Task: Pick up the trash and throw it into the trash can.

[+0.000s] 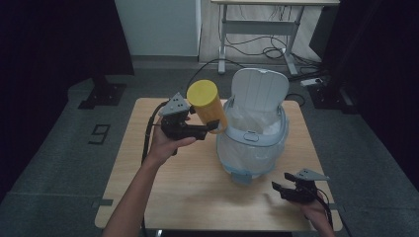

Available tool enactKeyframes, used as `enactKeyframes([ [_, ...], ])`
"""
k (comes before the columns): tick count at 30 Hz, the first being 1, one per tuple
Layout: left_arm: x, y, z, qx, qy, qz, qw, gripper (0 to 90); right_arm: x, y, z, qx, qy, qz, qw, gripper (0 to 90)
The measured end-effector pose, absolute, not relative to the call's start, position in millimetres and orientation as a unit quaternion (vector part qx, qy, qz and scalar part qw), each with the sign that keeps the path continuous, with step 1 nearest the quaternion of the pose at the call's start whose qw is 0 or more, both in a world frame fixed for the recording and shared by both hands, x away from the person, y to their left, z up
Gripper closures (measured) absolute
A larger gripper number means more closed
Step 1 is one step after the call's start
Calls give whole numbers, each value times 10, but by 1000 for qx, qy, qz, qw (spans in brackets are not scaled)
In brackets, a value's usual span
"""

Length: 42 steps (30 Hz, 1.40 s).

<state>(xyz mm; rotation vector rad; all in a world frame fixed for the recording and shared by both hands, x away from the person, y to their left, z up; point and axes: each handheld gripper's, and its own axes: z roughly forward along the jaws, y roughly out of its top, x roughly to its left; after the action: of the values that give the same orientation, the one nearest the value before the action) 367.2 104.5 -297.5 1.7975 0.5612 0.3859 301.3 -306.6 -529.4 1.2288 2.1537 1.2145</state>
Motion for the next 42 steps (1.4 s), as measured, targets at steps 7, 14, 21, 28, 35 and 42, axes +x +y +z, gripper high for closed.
enactKeyframes([
  [7, 3731, 948, -2939, 770, 234, 163, 571, 245, 3022, -3069, -5308, 438, 767, 430, 187, 296],
  [14, 3808, 861, -2912, 772, 232, 161, 569, 245, 3045, -3072, -5332, 438, 769, 427, 185, 296],
  [21, 3857, 805, -2894, 774, 229, 158, 569, 245, 3057, -3066, -5350, 438, 772, 423, 184, 296],
  [28, 3876, 722, -2879, 777, 223, 157, 567, 245, 3052, -3065, -5349, 437, 773, 422, 184, 296],
  [35, 3904, 657, -2859, 779, 220, 154, 567, 245, 3046, -3064, -5348, 437, 773, 421, 185, 296],
  [42, 3923, 577, -2812, 783, 211, 154, 565, 245, 3049, -3063, -5349, 437, 773, 421, 185, 296],
])
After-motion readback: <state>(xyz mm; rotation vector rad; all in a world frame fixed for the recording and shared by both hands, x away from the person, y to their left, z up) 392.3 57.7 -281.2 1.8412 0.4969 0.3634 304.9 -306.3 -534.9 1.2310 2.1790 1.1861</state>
